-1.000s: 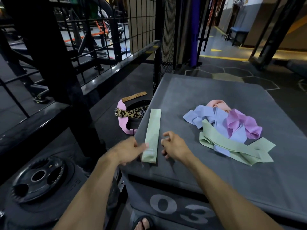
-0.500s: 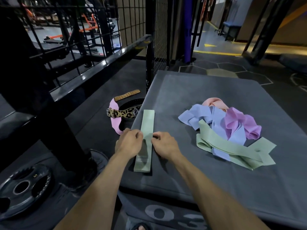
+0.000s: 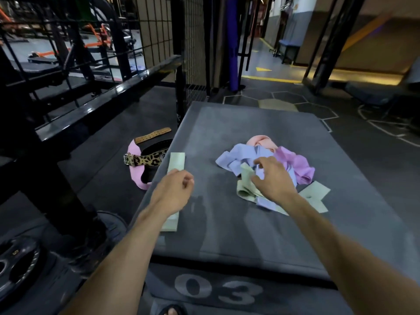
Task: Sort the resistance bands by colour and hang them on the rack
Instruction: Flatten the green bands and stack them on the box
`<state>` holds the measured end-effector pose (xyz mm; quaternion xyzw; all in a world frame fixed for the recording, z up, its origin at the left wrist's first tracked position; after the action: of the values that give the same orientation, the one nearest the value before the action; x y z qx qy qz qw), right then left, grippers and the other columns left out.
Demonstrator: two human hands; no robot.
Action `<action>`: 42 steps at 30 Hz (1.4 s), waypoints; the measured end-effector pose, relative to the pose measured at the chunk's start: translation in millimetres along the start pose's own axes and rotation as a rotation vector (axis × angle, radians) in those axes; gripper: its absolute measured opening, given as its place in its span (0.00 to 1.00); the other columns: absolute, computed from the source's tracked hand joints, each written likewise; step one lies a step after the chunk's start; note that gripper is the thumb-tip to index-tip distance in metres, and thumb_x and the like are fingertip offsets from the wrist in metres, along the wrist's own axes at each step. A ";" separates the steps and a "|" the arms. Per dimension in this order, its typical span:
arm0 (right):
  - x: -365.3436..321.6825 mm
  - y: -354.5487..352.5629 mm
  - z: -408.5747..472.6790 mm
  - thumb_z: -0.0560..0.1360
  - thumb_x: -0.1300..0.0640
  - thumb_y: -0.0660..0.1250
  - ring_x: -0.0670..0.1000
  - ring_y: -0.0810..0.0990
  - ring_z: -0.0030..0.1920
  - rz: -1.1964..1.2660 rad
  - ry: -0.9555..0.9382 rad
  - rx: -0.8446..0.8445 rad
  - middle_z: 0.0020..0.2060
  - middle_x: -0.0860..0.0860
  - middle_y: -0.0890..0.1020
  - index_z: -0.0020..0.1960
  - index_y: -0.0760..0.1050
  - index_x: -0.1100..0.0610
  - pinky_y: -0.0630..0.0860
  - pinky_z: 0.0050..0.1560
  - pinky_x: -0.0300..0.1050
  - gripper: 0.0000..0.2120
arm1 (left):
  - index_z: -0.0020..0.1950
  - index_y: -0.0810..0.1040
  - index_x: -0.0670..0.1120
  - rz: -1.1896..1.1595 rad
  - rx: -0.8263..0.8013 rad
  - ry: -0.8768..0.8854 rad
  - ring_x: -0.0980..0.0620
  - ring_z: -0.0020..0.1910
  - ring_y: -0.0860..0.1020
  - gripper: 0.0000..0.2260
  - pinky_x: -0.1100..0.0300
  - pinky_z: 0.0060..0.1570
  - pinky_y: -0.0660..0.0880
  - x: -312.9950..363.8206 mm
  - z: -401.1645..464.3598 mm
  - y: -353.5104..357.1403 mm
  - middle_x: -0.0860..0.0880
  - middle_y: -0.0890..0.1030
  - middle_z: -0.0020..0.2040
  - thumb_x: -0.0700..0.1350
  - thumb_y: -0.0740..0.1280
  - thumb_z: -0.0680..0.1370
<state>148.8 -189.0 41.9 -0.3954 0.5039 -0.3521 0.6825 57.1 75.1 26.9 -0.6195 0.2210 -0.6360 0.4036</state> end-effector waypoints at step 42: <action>-21.8 -27.8 -60.2 0.77 0.65 0.68 0.50 0.84 0.50 0.506 -0.210 -0.370 0.52 0.49 0.84 0.63 0.79 0.52 0.80 0.57 0.47 0.17 | 0.49 0.81 0.44 -0.472 -0.716 -0.149 0.53 0.34 0.78 0.09 0.58 0.36 0.77 67.1 -64.2 1.6 0.47 0.83 0.40 0.49 0.69 0.81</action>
<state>83.1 -193.1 64.9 -0.4090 0.5684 -0.0310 0.7132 1.7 7.3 57.9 -0.7981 0.2504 -0.5475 0.0217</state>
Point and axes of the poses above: each hand's wrist, its own z-axis towards the middle knuckle, its own y-axis out of the palm, x = y × z, the point moved 5 cm from there along z, towards the middle knuckle
